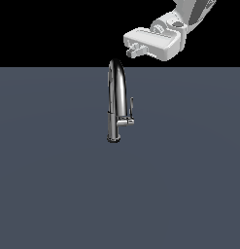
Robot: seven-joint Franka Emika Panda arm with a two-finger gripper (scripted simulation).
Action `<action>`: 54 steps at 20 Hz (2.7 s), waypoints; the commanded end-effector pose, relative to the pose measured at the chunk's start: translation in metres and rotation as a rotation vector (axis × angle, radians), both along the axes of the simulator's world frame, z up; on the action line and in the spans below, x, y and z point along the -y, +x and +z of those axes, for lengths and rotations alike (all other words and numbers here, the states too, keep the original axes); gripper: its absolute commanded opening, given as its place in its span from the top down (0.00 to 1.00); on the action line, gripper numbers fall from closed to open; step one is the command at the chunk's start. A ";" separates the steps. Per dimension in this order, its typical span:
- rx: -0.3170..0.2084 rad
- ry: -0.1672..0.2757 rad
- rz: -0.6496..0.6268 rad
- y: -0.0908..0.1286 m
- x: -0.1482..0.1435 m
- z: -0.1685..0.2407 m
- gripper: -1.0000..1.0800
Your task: Turn on the faucet by rotating a designated handle.
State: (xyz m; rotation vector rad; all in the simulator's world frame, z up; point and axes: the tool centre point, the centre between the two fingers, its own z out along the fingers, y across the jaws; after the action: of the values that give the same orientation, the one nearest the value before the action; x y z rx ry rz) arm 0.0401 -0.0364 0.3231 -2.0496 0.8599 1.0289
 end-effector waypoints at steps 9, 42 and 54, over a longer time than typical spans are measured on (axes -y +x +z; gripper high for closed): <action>-0.211 0.176 -0.171 0.035 0.007 -0.075 1.00; -0.433 0.356 -0.354 0.033 0.004 -0.160 1.00; -0.433 0.356 -0.354 0.007 0.008 -0.157 1.00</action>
State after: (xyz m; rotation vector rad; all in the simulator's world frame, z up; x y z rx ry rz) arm 0.0523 -0.0463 0.1631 -1.3382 1.1229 1.3216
